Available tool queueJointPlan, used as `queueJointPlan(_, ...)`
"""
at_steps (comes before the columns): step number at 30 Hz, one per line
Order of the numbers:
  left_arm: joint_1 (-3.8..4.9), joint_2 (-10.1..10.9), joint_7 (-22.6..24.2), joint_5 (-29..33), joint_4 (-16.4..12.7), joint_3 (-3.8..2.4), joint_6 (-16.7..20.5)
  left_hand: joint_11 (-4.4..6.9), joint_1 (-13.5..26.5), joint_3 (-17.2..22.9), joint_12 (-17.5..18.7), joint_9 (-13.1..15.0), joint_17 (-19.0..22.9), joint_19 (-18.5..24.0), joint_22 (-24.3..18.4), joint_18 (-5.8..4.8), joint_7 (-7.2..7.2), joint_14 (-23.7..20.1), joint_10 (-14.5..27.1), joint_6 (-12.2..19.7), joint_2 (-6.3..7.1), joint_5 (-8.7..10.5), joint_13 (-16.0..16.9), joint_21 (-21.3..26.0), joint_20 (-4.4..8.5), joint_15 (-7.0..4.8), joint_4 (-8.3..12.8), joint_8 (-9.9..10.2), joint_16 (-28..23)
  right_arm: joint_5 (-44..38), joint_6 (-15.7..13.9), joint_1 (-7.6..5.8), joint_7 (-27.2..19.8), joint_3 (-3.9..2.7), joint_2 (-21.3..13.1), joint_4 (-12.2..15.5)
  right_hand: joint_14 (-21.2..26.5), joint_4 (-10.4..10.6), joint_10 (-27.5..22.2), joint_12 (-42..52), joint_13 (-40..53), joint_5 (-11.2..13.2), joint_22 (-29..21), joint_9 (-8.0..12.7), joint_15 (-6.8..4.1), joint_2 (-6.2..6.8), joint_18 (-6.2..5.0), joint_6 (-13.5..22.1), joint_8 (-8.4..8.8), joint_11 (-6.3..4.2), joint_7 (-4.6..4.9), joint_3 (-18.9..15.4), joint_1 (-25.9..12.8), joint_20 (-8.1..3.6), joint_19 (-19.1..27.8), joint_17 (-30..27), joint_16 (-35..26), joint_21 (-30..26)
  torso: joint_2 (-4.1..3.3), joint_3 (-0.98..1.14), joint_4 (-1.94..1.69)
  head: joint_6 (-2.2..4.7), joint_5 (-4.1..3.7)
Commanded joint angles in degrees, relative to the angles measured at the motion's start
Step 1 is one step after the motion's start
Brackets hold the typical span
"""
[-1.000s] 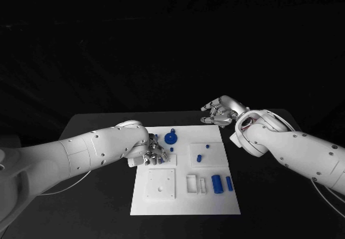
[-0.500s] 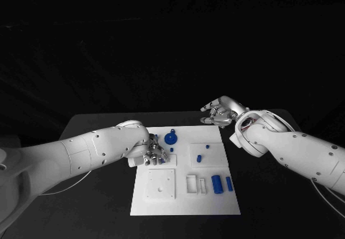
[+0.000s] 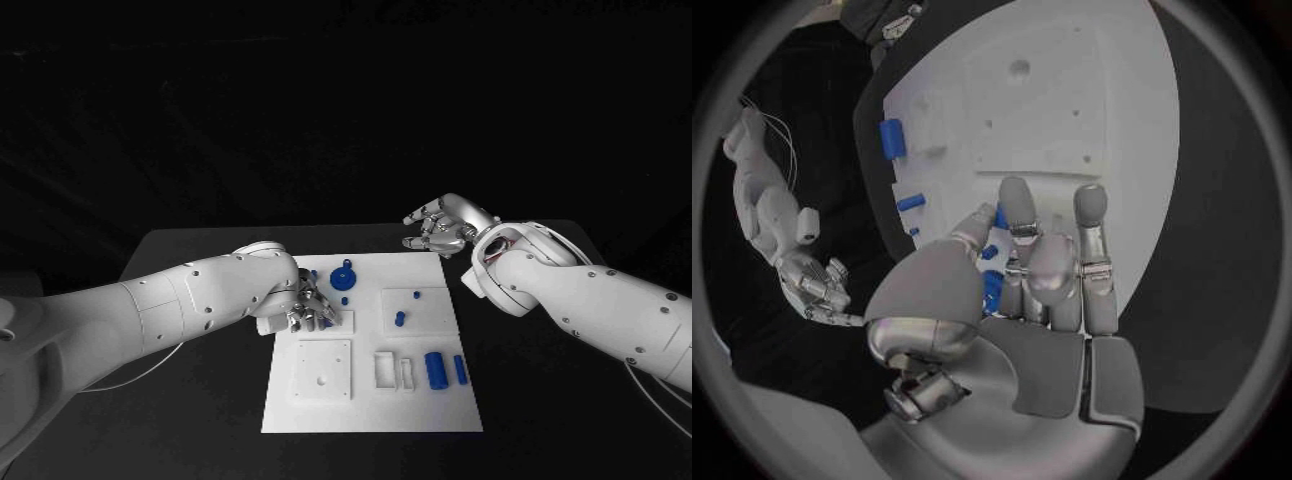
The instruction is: Assemble the parts on the task board
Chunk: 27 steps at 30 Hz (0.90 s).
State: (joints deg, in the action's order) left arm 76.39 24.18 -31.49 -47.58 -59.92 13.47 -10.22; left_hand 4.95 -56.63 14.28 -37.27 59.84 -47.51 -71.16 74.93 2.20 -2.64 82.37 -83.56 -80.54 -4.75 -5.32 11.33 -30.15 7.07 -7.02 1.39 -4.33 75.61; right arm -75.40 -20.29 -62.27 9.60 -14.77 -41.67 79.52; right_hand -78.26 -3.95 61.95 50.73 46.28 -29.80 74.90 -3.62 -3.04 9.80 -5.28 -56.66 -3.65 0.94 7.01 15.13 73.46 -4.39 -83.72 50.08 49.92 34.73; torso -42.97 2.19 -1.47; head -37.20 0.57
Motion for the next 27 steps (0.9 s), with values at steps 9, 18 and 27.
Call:
queueJointPlan(9, -0.10, 0.3, -0.3, -1.2, 0.3, 0.08, 1.6, -0.31, -0.5, -3.1, 0.1, 0.0, 0.0, -0.4, 0.9, -0.53, -0.89, 0.1, -3.3, -1.2, 2.61, 1.89, -0.1, 0.4, 0.14, -0.30, -1.9, 0.3, -0.3, -0.1, 0.6, 0.13, -0.5, -0.03, 0.0, 0.0, 0.0, 0.0, -0.3, -0.1, -0.1, -0.3, 4.1, 0.0, -0.38, 0.09, -0.54, -0.4, 0.08, -0.32, 0.03, 0.4, -0.6, -0.07, -0.6, 0.0, 0.1, 0.0, 0.02, -0.01, 0.01, -0.06, -0.10)
queueJointPlan(18, -0.10, 0.5, 0.0, -1.2, 0.2, 0.06, 2.4, -0.32, -0.6, -3.1, 0.2, 0.0, 0.2, -0.4, 0.9, -0.52, -0.88, 0.0, -3.3, -1.2, 3.93, 2.12, -0.3, 0.5, 0.19, -0.31, -3.0, 0.3, -0.5, -0.1, 0.6, 0.22, -0.5, -0.03, -0.1, -0.1, 0.0, 0.0, -0.3, -0.1, -0.1, -0.3, 4.1, 0.0, -0.38, 0.09, -0.54, -0.4, 0.08, -0.32, 0.03, 0.4, -0.6, -0.07, -0.6, 0.0, 0.1, 0.0, 0.03, -0.02, -0.02, -0.04, -0.02)
queueJointPlan(27, -0.12, 0.7, 1.1, -1.2, 0.0, -0.02, 4.4, -0.23, -0.5, -3.7, 0.2, 0.1, 0.2, -0.5, 0.9, -0.79, -0.91, 0.0, -3.3, -1.3, 5.10, 2.54, -0.7, 0.6, 0.55, -0.51, -4.7, 0.3, -0.6, 0.0, 0.6, 0.38, -0.5, -0.03, -0.1, -0.1, 0.0, 0.0, -0.3, -0.1, -0.1, -0.3, 4.1, 0.0, -0.38, 0.09, -0.54, -0.4, 0.08, -0.32, 0.03, 0.4, -0.6, -0.07, -0.6, 0.0, 0.1, 0.0, 0.00, -0.03, 0.05, 0.01, 0.07)
